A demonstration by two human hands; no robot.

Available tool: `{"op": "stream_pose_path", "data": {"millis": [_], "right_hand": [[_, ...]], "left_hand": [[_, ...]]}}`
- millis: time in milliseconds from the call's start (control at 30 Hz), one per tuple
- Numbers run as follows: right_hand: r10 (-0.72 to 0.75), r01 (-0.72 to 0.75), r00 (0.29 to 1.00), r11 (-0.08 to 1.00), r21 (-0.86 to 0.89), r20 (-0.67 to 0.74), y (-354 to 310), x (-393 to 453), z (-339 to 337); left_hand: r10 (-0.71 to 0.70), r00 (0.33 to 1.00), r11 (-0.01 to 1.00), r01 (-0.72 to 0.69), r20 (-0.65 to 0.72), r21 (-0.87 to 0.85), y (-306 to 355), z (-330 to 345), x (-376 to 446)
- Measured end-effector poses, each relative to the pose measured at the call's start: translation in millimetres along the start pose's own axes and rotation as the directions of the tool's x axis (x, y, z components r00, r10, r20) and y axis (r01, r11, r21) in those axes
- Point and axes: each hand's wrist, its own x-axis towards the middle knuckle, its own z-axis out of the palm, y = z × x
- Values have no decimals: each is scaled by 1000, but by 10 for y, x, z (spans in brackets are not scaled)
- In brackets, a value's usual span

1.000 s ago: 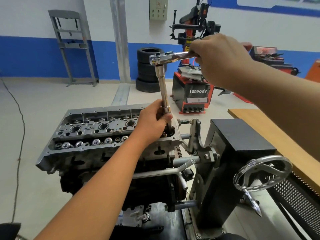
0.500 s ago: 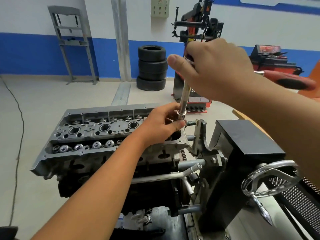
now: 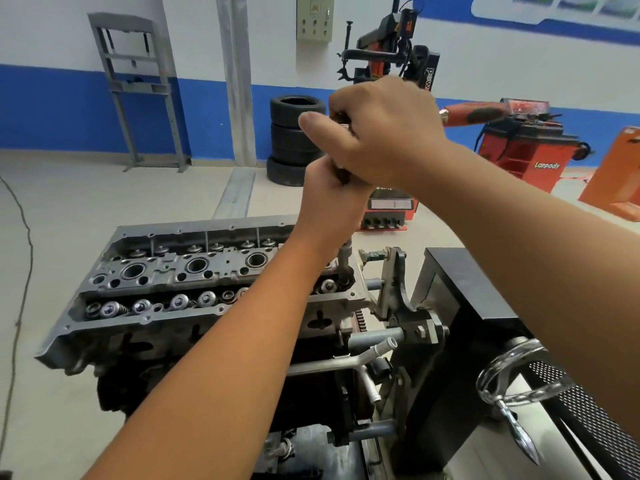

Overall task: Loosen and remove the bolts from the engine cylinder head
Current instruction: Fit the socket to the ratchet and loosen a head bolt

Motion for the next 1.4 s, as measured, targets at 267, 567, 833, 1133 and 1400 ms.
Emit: {"op": "stream_pose_path", "data": {"millis": [267,567,833,1133,1400], "right_hand": [[174,-197,980,908,-370,-95,-295,-334,-111],[28,5,994,954,300,-107,186,-325,-114],[250,-288,956,904,-316,-155,-217,-780,-266],[217,-262,961,916,303,174,357,-453,-510],[196,-242,881,969,53,431,243,-636,-707]], "left_hand": [[37,997,996,-32,-62,81,21,110,29],[-28,978,997,41,205,-60,75,75,-154],[100,993,994,-97,62,-41,36,205,-128],[60,984,996,-49,165,-69,29,86,-300],[74,997,997,-74,36,-7,-94,238,-252]]}}
